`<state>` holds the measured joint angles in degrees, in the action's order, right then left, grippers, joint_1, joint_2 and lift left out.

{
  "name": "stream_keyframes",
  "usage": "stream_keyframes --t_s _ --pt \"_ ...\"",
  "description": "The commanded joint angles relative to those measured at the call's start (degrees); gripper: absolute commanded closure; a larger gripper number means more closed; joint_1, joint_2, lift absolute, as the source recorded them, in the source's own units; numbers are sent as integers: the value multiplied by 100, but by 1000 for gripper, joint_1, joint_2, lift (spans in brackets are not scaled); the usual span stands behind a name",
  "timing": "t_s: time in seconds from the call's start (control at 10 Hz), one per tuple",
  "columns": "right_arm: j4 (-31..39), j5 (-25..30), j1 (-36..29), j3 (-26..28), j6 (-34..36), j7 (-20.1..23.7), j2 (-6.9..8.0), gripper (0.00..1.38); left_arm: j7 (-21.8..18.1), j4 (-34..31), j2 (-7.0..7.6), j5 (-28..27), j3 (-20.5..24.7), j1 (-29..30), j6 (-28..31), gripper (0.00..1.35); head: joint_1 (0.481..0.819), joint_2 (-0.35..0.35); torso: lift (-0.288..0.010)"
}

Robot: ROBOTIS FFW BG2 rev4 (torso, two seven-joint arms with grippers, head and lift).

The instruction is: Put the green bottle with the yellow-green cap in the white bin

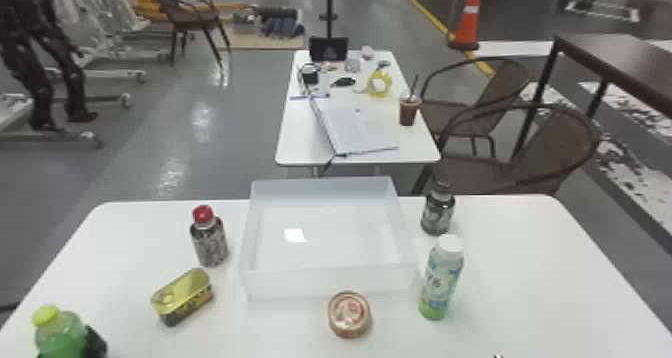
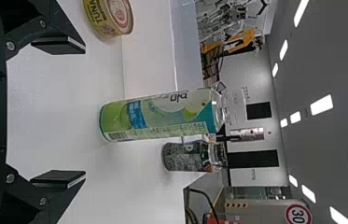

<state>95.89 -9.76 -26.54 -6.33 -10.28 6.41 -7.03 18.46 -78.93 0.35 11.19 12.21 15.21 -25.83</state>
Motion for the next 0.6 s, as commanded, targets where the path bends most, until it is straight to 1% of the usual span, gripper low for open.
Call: stream_keyframes --t_s 0.0,0.1,0.2,0.4,0.5 --pt "0 0 0 0 0 0 0 325 0 -26 -50 32 -96 35 -89 759 549 0 -100" --pt "-8 0 0 0 0 0 0 325 -9 -219 -50 32 -228 105 -150 759 549 0 -100" --pt "-8 0 0 0 0 0 0 325 -9 -553 -50 -205 -369 202 -142 759 549 0 -100" --pt "-17 -26 0 0 0 9 9 325 -35 -1300 193 -723 -729 263 60 759 549 0 -100" --pt "-26 -26 0 0 0 9 9 325 -79 -1555 246 -908 -887 202 201 759 549 0 -100"
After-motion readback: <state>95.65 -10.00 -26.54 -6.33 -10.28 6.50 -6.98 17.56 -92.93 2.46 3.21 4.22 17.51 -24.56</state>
